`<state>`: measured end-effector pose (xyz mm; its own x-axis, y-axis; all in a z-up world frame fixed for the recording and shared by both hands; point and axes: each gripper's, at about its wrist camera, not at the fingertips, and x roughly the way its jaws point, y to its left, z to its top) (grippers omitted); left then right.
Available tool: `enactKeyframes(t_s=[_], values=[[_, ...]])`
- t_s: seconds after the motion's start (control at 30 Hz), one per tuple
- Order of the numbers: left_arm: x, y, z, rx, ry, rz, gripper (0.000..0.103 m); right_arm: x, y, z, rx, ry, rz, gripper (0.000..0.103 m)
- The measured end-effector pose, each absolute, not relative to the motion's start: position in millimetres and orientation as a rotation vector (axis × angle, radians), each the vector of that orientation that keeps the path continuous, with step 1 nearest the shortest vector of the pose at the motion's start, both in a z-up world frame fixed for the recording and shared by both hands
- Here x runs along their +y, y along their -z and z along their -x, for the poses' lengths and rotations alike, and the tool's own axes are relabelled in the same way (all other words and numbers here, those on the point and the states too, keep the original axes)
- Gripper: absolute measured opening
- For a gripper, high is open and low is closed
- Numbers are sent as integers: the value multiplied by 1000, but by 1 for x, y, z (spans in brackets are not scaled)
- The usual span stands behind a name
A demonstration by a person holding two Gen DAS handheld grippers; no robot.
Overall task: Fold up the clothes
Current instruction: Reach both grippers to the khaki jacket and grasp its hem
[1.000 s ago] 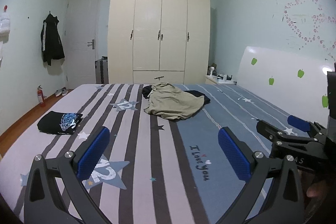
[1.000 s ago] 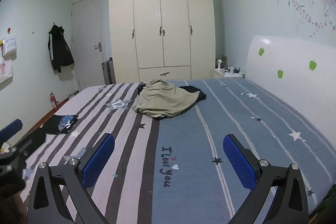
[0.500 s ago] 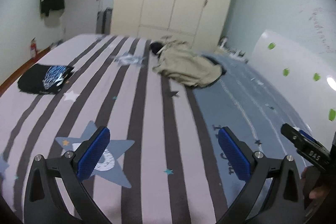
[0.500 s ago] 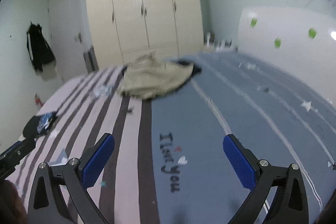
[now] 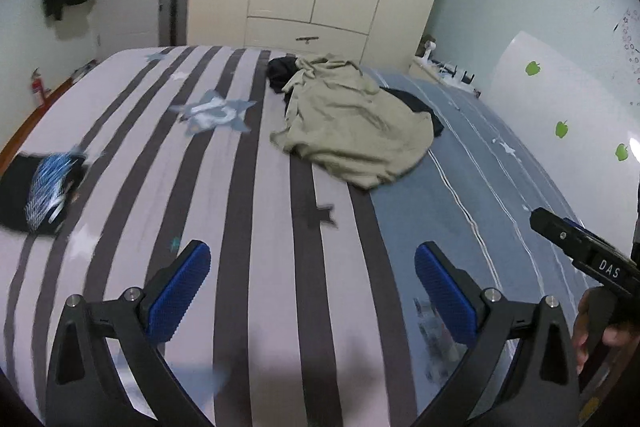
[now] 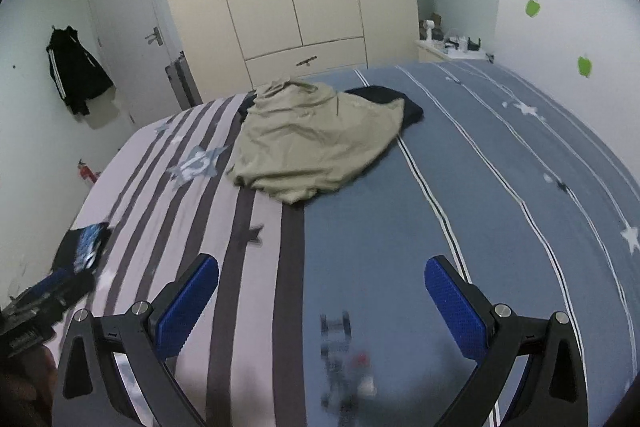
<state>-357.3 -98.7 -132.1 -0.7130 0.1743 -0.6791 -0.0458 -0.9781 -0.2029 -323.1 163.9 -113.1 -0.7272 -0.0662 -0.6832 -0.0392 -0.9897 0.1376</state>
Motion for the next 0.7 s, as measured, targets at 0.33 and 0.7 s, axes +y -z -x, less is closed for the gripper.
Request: enactKeyframes(t_s=[0.33,0.7], values=[[-98,242,542,-321,-2737,1277,92,141,222,500,-135,2880,-1307,102],[-91,293,677,-372,-2671,1287,89,160,308,637,-183,2747,-1407,96]])
